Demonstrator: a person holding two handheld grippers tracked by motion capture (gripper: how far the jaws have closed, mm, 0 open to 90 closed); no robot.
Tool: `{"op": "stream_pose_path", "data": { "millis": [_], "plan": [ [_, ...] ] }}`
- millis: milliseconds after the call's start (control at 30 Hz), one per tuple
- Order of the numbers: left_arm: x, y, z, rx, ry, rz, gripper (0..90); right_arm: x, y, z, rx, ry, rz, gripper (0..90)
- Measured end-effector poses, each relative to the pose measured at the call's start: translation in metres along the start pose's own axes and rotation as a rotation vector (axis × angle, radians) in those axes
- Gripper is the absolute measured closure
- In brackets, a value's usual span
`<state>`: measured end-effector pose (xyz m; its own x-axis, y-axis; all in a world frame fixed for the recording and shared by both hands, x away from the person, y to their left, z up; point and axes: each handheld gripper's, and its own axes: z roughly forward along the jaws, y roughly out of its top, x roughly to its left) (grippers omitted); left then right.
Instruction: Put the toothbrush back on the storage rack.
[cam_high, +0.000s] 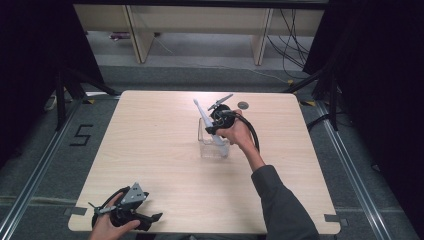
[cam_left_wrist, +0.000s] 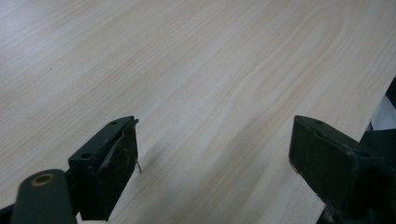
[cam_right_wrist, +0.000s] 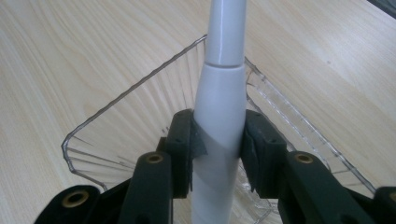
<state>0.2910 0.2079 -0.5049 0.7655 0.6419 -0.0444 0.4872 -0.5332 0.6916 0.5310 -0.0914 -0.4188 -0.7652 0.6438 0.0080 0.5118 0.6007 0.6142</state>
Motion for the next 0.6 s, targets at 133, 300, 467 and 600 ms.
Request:
{"op": "stream_pose_path", "data": {
  "millis": [133, 300, 467, 600],
  "plan": [
    [0.000, 0.000, 0.000, -0.005, -0.003, -0.003, 15.2, 0.004, 0.001, 0.000, 0.040, 0.000, 0.041, 66.1],
    [0.000, 0.000, 0.000, -0.008, -0.001, -0.003, 15.2, 0.005, 0.002, -0.001, 0.040, -0.005, 0.046, 65.3],
    [0.000, 0.000, -0.001, -0.005, -0.001, -0.002, 15.1, 0.002, 0.002, -0.004, -0.004, 0.002, 0.005, 63.0],
    [-0.001, 0.000, 0.000, -0.001, -0.002, -0.003, 15.2, 0.003, 0.000, -0.013, -0.014, 0.016, 0.040, 58.9]
  ]
}}
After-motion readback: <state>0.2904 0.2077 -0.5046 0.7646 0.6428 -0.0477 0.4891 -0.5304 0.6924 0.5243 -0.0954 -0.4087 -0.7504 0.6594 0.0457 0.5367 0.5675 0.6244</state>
